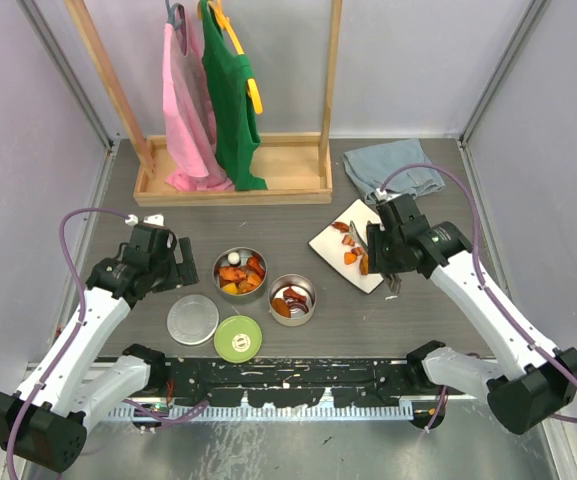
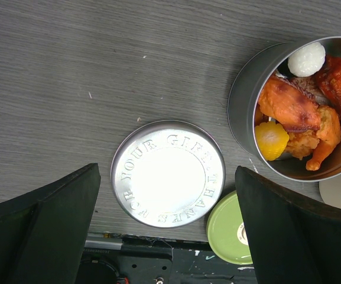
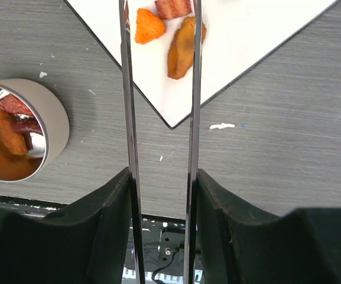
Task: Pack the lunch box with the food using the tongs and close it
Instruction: Place the fake food in the packing box, then pick up the fake food from the plate.
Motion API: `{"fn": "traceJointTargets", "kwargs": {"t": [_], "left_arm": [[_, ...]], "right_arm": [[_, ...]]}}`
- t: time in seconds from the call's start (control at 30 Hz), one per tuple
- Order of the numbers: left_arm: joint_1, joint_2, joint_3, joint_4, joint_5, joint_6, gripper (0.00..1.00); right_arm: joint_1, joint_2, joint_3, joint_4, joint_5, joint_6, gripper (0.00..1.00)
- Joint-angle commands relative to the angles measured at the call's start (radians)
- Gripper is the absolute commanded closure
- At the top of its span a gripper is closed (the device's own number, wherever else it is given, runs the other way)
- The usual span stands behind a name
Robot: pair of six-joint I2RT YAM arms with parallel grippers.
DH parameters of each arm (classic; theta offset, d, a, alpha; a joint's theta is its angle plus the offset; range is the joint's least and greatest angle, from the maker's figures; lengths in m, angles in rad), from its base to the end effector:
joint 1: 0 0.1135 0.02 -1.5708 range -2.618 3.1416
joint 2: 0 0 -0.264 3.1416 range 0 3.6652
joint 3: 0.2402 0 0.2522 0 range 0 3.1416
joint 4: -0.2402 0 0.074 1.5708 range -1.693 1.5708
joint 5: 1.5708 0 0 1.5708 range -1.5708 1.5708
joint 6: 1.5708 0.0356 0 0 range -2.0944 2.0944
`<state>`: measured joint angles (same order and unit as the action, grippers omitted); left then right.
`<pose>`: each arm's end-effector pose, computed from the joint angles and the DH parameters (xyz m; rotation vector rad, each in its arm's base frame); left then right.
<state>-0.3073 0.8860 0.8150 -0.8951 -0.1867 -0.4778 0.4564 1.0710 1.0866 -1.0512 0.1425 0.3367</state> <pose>0.1579 -0.0432 0.2708 -0.2871 2.4977 -0.0825 0.1756 0.0806 0.3151 -0.1044 2.5910 0.1039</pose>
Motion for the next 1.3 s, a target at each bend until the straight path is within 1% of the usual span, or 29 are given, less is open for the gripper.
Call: {"fn": "traceJointTargets", "kwargs": {"t": [0.0,0.1,0.27,0.43,0.53,0.83,1.13,1.27], "left_arm": [[0.002,-0.013,0.014,0.013,-0.007,0.005,0.02],[0.003,-0.014,0.014,0.012,-0.005,0.005,0.02],[0.004,-0.01,0.015,0.012,-0.004,0.007,0.02],[0.003,-0.015,0.015,0.012,-0.006,0.005,0.02],[0.004,-0.017,0.014,0.013,-0.008,0.005,0.02],[0.003,-0.016,0.014,0.013,-0.008,0.005,0.02],[0.003,-0.016,0.015,0.013,-0.005,0.005,0.02],[0.004,-0.016,0.014,0.012,-0.007,0.006,0.02]], "right_arm": [[-0.015,0.065,0.027,0.143,-0.043,-0.087,0.51],[-0.043,0.13,0.072,0.158,-0.034,-0.134,0.51],[-0.077,0.232,0.113,0.195,-0.114,-0.202,0.51],[-0.108,0.295,0.131,0.21,-0.172,-0.234,0.51],[-0.113,0.325,0.146,0.211,-0.156,-0.247,0.51],[-0.118,0.377,0.163,0.195,-0.141,-0.291,0.5],[-0.118,0.409,0.164,0.182,-0.149,-0.299,0.5],[-0.118,0.404,0.168,0.177,-0.153,-0.296,0.52]]}}
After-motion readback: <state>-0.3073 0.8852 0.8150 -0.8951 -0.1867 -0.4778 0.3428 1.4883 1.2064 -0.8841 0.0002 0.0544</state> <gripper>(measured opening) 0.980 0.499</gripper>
